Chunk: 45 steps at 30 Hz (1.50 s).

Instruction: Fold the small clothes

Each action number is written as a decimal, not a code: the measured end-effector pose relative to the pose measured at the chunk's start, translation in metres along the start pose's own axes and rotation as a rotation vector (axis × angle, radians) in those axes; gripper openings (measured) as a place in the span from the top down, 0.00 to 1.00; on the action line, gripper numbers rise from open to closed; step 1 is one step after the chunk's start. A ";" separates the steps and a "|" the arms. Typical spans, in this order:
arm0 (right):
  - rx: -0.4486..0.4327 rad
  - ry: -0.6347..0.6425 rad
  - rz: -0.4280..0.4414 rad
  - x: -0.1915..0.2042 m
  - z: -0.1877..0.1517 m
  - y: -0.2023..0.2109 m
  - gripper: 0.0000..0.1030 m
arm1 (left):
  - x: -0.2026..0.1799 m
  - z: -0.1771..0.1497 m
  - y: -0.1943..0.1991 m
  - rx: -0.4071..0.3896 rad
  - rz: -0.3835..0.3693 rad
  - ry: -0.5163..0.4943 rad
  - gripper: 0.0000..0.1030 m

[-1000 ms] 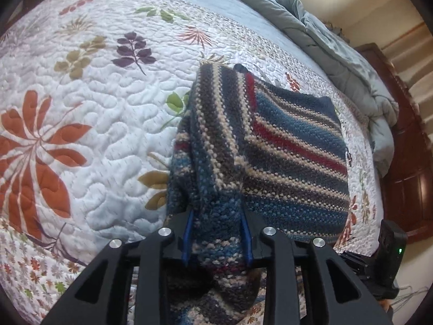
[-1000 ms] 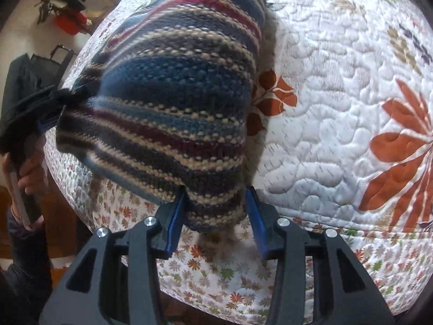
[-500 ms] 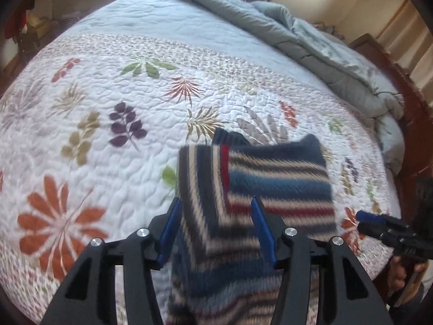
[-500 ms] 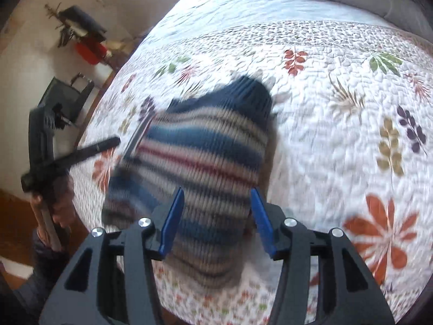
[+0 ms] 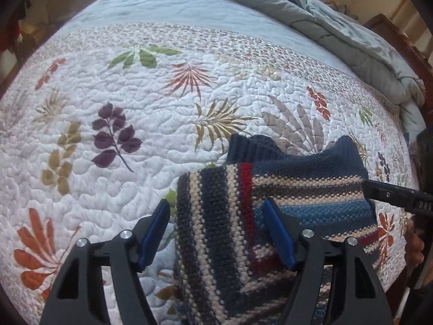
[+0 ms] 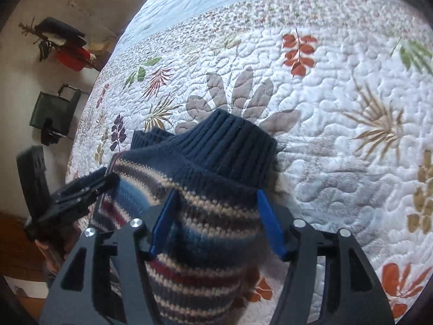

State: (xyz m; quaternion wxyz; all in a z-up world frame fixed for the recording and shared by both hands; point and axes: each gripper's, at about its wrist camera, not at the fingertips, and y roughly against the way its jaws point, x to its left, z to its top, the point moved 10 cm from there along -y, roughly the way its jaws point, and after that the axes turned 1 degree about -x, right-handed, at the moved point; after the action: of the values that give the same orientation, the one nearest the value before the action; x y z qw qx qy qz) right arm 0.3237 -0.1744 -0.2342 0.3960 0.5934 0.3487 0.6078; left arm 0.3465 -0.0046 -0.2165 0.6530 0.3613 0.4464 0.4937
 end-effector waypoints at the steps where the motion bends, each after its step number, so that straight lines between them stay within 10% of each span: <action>1: 0.003 -0.002 0.010 0.000 0.000 -0.002 0.46 | 0.001 -0.001 -0.006 0.011 -0.014 0.004 0.31; 12: 0.022 -0.047 -0.024 -0.016 -0.008 -0.017 0.41 | 0.006 -0.010 -0.019 0.077 -0.047 0.054 0.32; 25: 0.026 0.036 -0.021 0.014 -0.081 0.034 0.35 | -0.021 -0.061 0.078 -0.100 0.046 -0.068 0.33; 35: 0.010 0.055 -0.028 0.023 -0.110 0.028 0.23 | -0.020 -0.079 0.074 -0.087 0.046 -0.074 0.29; 45: 0.023 0.007 0.058 0.016 -0.111 0.014 0.20 | -0.009 -0.088 0.019 0.070 -0.166 0.059 0.19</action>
State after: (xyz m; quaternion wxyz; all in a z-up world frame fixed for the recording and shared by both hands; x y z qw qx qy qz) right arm 0.2124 -0.1609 -0.2203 0.3702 0.6057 0.3399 0.6168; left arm 0.2569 -0.0058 -0.2266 0.6651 0.3311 0.5109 0.4324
